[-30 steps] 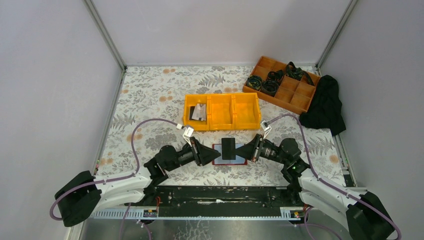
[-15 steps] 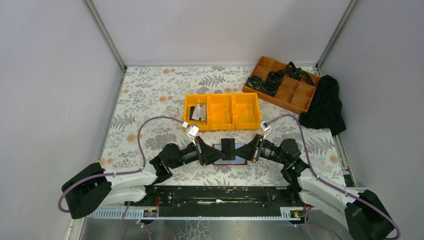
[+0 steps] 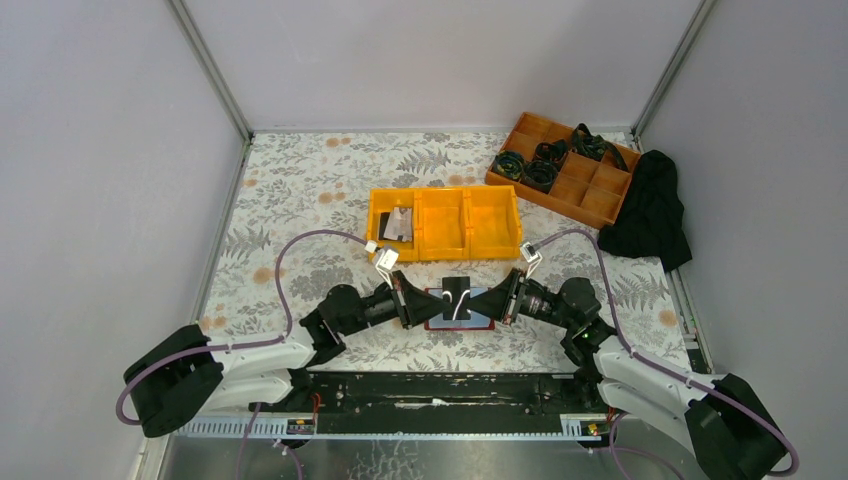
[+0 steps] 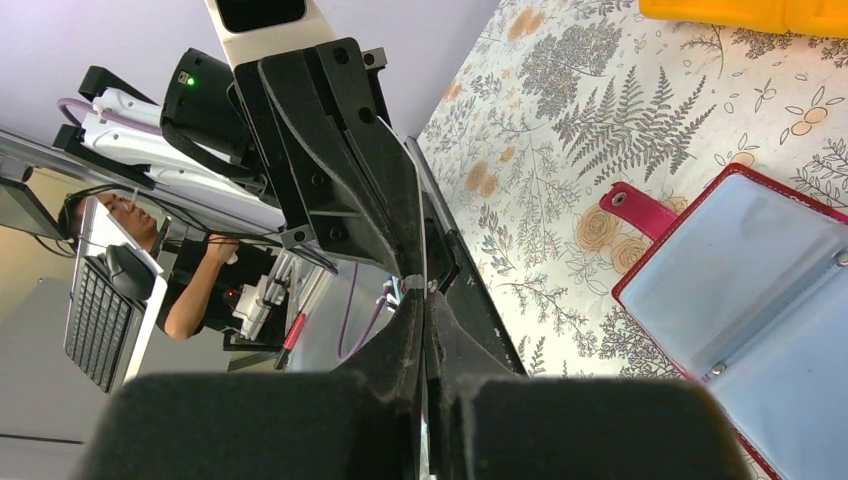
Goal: Take the credit cards out of the card holder
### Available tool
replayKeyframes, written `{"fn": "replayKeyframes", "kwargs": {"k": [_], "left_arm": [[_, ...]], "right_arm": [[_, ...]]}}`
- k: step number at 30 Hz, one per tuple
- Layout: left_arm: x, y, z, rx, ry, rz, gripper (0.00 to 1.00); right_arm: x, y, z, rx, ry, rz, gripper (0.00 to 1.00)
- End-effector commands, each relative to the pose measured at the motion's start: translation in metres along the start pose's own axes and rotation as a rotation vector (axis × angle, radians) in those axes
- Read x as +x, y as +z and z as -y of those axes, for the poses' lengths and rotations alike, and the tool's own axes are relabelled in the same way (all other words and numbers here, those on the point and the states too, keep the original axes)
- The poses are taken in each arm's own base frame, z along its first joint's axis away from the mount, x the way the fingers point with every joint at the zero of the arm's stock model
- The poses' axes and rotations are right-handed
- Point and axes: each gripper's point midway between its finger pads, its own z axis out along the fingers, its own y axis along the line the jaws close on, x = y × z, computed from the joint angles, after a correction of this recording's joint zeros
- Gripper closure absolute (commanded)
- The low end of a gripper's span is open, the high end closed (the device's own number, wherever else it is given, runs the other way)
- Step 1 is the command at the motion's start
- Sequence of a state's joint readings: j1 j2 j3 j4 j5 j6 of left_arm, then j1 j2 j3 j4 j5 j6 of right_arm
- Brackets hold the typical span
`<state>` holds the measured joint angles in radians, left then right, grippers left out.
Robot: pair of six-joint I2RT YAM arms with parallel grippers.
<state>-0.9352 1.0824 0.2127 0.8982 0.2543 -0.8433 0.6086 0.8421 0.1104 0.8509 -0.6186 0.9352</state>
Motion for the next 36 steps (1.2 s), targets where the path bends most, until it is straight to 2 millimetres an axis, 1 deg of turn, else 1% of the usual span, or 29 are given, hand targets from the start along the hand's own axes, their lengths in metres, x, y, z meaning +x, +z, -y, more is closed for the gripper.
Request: {"fn": "replayKeyframes", "kwargs": {"k": [1,2,4,6,7,9,11,12,13,17,19,21,24,26,31,34,36], "left_arm": [[-0.018,0.004,0.018,0.057,0.053,0.051,1.00],[-0.017,0.004,0.012,0.021,0.052,0.047,1.00],[-0.020,0.005,0.000,-0.053,0.065,0.045,1.00],[-0.026,0.006,-0.015,-0.154,0.087,0.038,1.00],[-0.029,0.005,-0.023,-0.210,0.100,0.027,1.00],[-0.042,0.002,-0.039,-0.305,0.124,0.010,1.00],[-0.061,-0.002,-0.054,-0.380,0.128,0.002,1.00],[-0.070,-0.007,-0.065,-0.422,0.116,-0.001,1.00],[-0.083,-0.016,-0.082,-0.486,0.094,0.004,1.00],[-0.121,-0.042,-0.130,-0.682,0.055,0.007,1.00],[-0.137,-0.054,-0.146,-0.790,0.066,0.023,1.00],[-0.151,-0.058,-0.153,-0.836,0.080,0.034,1.00],[-0.164,-0.053,-0.162,-0.828,0.069,0.035,1.00],[-0.169,-0.051,-0.175,-0.858,0.068,0.017,1.00],[-0.172,-0.039,-0.202,-0.868,0.058,-0.050,1.00],[-0.175,-0.033,-0.214,-0.876,0.058,-0.074,1.00],[-0.174,-0.028,-0.221,-0.863,0.051,-0.092,1.00]], "right_arm": [[-0.004,0.002,-0.012,-0.051,-0.049,0.006,1.00],[-0.005,0.002,-0.013,-0.053,-0.058,0.012,0.96],[-0.010,0.001,-0.014,-0.049,-0.083,0.035,0.80],[-0.014,0.001,-0.010,-0.009,-0.102,0.050,0.66],[-0.016,0.000,-0.006,0.021,-0.112,0.059,0.63],[-0.020,-0.003,0.003,0.076,-0.124,0.084,0.62],[-0.022,-0.007,0.011,0.123,-0.128,0.113,0.63],[-0.022,-0.009,0.014,0.134,-0.128,0.122,0.63],[-0.021,-0.010,0.015,0.140,-0.128,0.127,0.63],[-0.017,-0.013,0.024,0.165,-0.119,0.127,0.64],[-0.015,-0.014,0.026,0.171,-0.116,0.123,0.64],[-0.013,-0.014,0.029,0.178,-0.118,0.124,0.64],[-0.011,-0.015,0.034,0.188,-0.116,0.120,0.64],[-0.008,-0.016,0.036,0.191,-0.115,0.116,0.65],[-0.005,-0.019,0.041,0.207,-0.116,0.117,0.65],[-0.005,-0.022,0.044,0.224,-0.121,0.124,0.65],[-0.004,-0.023,0.047,0.239,-0.126,0.126,0.65]]}}
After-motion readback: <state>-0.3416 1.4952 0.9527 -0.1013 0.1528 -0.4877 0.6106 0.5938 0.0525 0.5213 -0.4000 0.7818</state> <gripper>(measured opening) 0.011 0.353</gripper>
